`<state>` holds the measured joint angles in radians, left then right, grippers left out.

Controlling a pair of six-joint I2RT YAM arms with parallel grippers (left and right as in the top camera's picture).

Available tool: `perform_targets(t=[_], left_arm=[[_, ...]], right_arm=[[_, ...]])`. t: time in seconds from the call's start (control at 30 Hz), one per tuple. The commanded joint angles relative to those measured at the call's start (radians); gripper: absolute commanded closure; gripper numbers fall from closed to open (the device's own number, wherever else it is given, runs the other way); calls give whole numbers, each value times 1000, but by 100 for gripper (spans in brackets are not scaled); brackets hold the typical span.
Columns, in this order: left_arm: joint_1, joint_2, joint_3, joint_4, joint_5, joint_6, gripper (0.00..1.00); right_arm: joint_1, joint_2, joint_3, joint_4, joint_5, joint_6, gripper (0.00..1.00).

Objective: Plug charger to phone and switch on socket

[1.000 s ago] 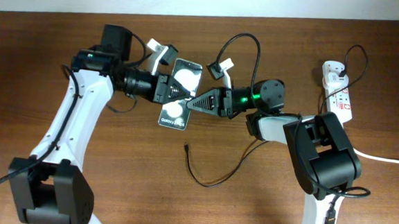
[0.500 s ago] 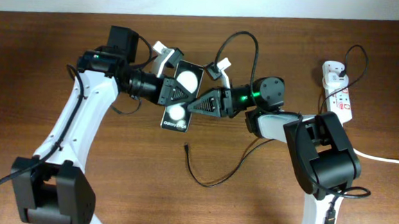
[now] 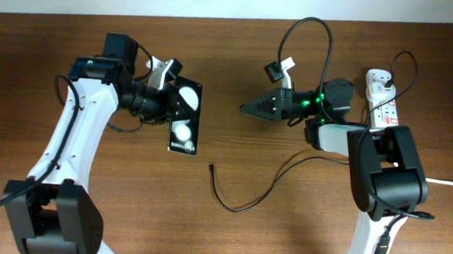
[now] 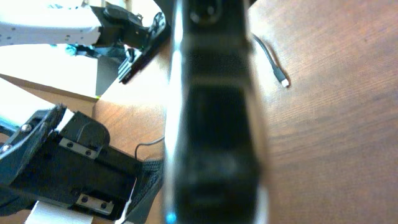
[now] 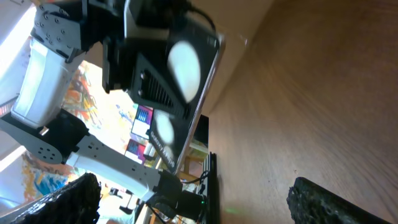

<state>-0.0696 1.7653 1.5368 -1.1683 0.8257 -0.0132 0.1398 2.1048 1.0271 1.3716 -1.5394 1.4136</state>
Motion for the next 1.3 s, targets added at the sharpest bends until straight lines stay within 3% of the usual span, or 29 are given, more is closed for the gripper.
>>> perform_targets(t=[0.0,0.07,0.1,0.17,0.27,0.33,0.4,0.47,0.53,0.8,1.27], left_arm=[[-41,-25,1,-47,-183,-68,100],[-103,-25,1,-84,-513,-378,100],[-141,-25,1,-95,-584,-512,100],[-204,-25,1,-101,-562,-621,100],[-236,-25,1,-128,-307,-618,100],[-235,-25,1,-180,4,-573,100],[-236,-25,1,-225,148,-573,96],[-237,-25,1,-300,242,-573,100],[-237,-25,1,-343,298,-573,100],[-237,-25,1,-520,482,-574,100],[-235,-25,1,-509,566,-575,100]], right_arm=[[-29,-9,-14,4,-11,-10,1],[-31,-7,-14,-23,-10,-10,1],[-31,-6,-14,-61,-10,-14,1],[-30,-5,-14,-154,-9,-39,1],[-31,-5,-14,-335,-5,-135,1],[-45,-5,-14,-533,53,-233,1],[-58,-5,-14,-644,114,-329,1],[-64,-5,-14,-723,138,-451,1],[-62,-5,-14,-722,138,-516,1],[-62,-5,-14,-721,138,-516,1],[-62,-5,-14,-721,138,-516,1]])
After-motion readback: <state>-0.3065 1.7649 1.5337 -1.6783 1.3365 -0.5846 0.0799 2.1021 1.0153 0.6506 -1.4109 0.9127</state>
